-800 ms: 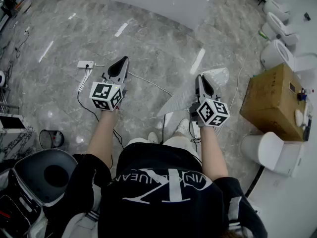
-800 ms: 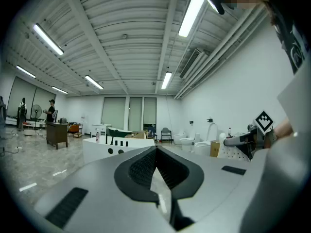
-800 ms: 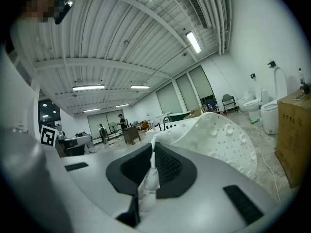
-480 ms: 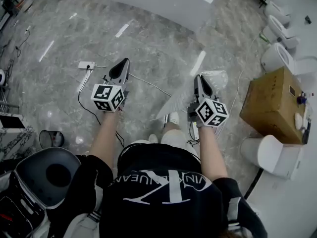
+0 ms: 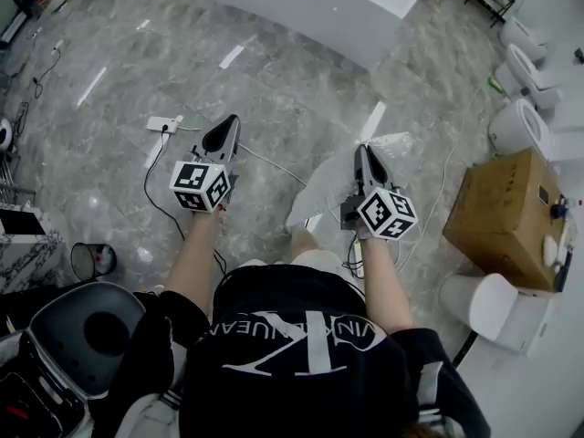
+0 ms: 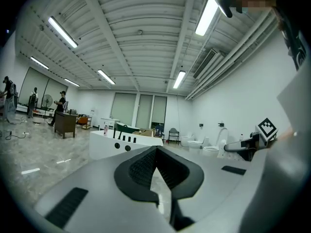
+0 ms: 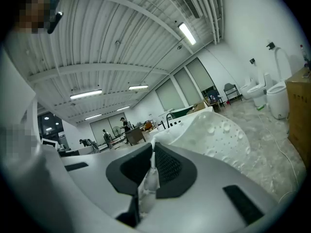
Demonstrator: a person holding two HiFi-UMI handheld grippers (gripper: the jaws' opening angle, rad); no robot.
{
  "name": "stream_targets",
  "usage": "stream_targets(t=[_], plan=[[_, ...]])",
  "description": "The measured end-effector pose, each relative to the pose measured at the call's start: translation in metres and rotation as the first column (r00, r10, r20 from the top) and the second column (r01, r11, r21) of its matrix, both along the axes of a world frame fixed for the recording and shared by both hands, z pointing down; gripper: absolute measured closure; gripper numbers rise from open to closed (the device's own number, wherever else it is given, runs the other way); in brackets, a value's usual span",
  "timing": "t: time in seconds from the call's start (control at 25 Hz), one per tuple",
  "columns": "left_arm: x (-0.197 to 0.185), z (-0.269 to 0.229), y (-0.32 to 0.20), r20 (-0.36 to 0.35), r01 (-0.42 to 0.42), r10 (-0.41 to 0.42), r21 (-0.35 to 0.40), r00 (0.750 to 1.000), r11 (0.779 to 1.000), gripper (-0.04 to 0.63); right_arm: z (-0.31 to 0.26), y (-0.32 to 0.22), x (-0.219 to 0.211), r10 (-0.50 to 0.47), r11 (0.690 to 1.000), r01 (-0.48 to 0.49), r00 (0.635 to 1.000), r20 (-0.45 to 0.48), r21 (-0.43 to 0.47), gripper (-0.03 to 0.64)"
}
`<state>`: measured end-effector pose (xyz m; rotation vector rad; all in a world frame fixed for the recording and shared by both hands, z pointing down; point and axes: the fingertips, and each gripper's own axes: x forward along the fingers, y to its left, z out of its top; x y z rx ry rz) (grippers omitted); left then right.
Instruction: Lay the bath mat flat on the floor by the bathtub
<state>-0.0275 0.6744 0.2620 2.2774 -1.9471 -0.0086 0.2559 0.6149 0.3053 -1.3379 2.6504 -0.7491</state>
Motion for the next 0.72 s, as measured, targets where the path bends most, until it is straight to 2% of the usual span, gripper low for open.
stream_targets(t=[0.36,0.72], plan=[[-0.024,0.018,-0.109,-0.025,0.032,-0.033,-0.057,0.999,0.998,0.581,0.019,-0.104,-0.016,-0.022,0.997,0.023,1.000,0.017,-0.073,0.581],[-0.029,0.022,-0.219,-0.023,0.021,-0.023,-0.090,0.999,0.996,0.581,0.018,-0.211,-0.025,-0.018,0.996,0.019,1.000,0.020,-0.087,0.580]])
